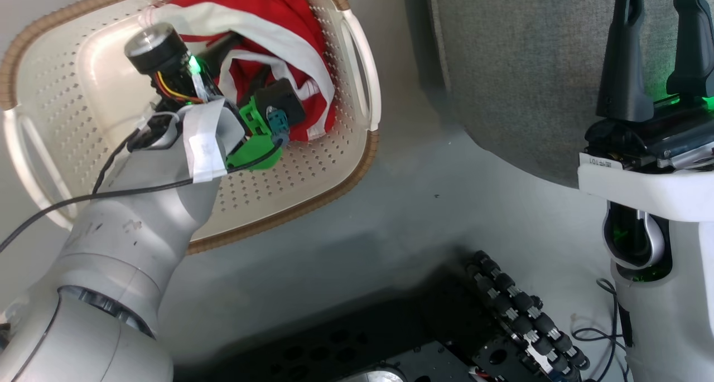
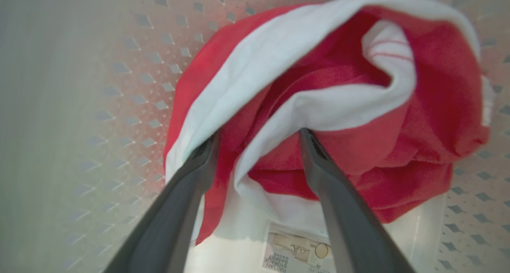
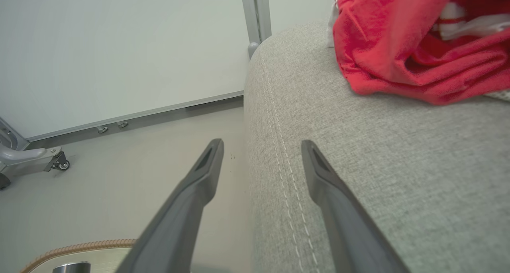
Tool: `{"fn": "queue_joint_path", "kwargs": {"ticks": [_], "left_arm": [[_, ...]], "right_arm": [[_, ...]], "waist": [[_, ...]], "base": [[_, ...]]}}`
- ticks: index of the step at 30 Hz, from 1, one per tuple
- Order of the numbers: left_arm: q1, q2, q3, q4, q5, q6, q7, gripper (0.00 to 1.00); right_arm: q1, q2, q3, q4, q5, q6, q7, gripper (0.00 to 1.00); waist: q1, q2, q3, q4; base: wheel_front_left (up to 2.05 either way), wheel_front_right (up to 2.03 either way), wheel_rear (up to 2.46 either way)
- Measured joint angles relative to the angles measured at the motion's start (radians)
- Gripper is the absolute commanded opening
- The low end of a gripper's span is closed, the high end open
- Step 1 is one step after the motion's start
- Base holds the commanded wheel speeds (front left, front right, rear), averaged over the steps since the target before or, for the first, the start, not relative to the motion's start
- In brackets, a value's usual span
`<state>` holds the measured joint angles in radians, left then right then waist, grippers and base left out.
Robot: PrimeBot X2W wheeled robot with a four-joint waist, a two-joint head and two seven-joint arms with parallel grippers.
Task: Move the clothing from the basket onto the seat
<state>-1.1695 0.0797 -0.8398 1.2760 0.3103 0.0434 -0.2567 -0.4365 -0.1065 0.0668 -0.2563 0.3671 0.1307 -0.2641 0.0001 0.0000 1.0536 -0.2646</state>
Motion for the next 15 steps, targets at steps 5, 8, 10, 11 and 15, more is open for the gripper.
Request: {"fn": "queue_joint_path", "kwargs": {"ticks": [5,8,10,11,15], "left_arm": [[-0.018,0.003,-0.029,0.007,0.013,0.009,0.000,1.00],[-0.032,0.004,-0.063,0.008,0.029,-0.031,0.000,1.00],[-0.035,0.005,-0.096,0.010,0.053,-0.082,0.016,1.00],[-0.036,0.004,-0.105,0.010,0.057,-0.100,0.023,1.00],[-0.049,0.000,-0.127,0.012,0.051,-0.154,0.072,1.00]], "right_arm": [[0.000,0.007,0.012,-0.005,0.002,0.000,0.000,1.00],[0.000,0.010,0.020,-0.004,0.002,0.000,0.000,1.00],[0.000,0.014,0.024,-0.004,0.005,0.000,0.000,1.00],[0.000,0.015,0.027,-0.003,0.006,0.000,0.000,1.00],[0.002,0.019,0.037,-0.003,0.006,0.000,0.000,1.00]], "waist": [[0.0000,0.0000,0.016,-0.020],[-0.0001,0.0000,0.020,-0.028],[-0.0001,0.0000,0.021,-0.034],[-0.0001,0.0000,0.022,-0.036],[-0.0001,0.0000,0.024,-0.045]], "base": [[0.00,0.00,0.00],[0.00,0.00,0.00],[0.00,0.00,0.00],[0.00,0.00,0.00],[0.00,0.00,0.00]]}}
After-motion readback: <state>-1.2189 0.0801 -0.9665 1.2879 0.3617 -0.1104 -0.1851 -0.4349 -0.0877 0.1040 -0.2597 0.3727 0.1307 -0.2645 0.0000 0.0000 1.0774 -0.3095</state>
